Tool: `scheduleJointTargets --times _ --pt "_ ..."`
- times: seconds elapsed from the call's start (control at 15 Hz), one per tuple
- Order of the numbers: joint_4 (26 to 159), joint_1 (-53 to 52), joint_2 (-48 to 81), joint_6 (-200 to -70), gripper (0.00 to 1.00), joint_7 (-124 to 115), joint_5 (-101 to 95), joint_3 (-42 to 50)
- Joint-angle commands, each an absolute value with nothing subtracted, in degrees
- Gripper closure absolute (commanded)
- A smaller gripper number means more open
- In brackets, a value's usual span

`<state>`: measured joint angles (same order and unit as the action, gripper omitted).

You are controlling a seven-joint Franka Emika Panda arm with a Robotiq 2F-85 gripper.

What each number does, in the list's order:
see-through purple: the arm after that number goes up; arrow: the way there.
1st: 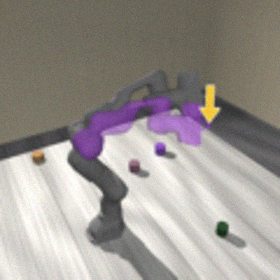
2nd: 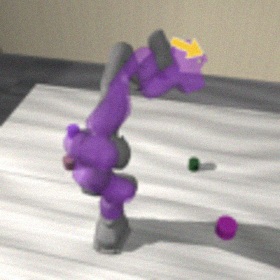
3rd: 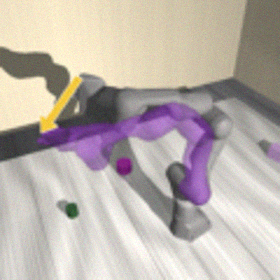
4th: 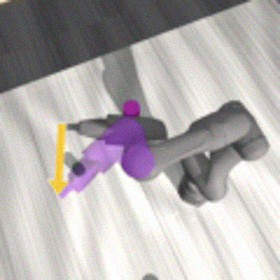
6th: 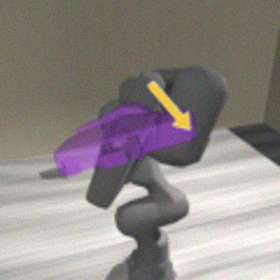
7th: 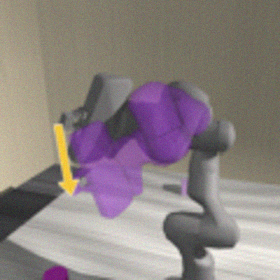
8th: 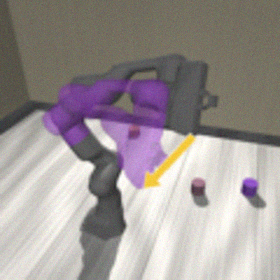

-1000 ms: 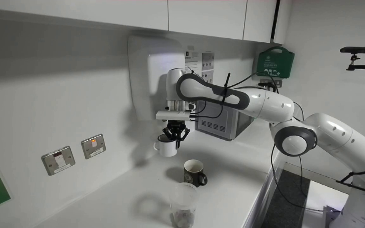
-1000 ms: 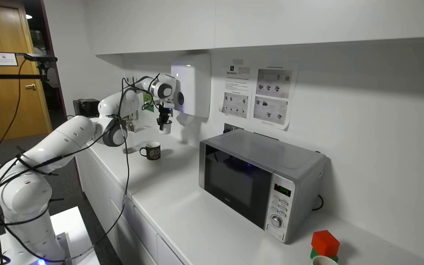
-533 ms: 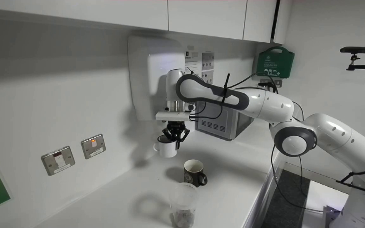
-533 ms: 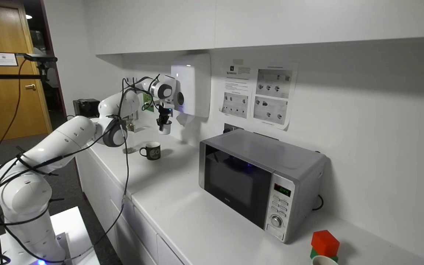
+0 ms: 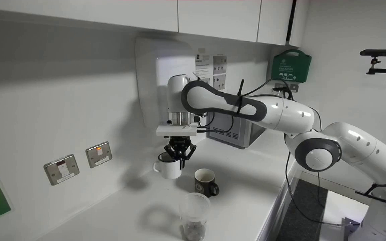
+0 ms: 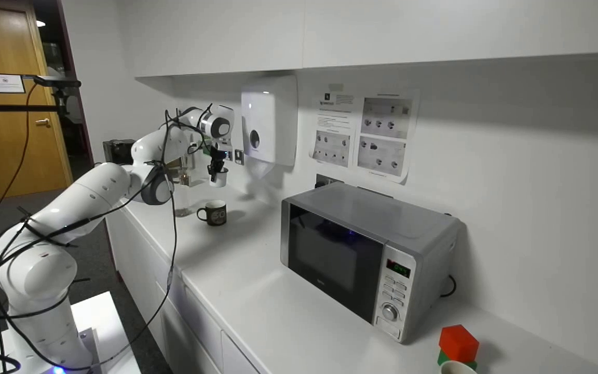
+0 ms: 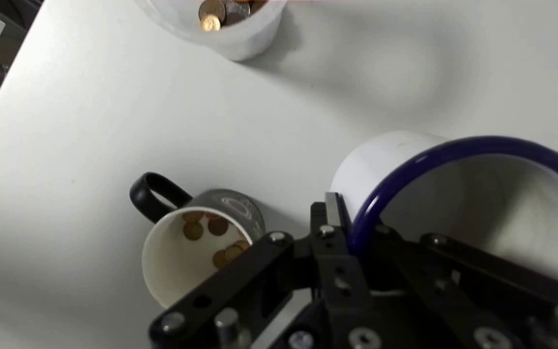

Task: Pour the contents in the white mug into the cup.

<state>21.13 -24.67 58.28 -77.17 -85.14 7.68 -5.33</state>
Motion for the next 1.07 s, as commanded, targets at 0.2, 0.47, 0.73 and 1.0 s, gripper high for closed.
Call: scheduleJointTargets --times 0.2,0.47,0.73,1.0 --pt "22.76 -28.27 57.32 -77.58 0.99 -86.26 7.58 -6.34" --pt "22.22 -28.08 59.48 -79.09 0.99 -84.06 7.31 -6.25" --pt "22.1 -26.6 62.51 -80.35 0.99 -81.63 8.76 -7.26" --pt "21.75 -25.89 65.13 -83.37 0.99 -78.46 9.04 -7.96"
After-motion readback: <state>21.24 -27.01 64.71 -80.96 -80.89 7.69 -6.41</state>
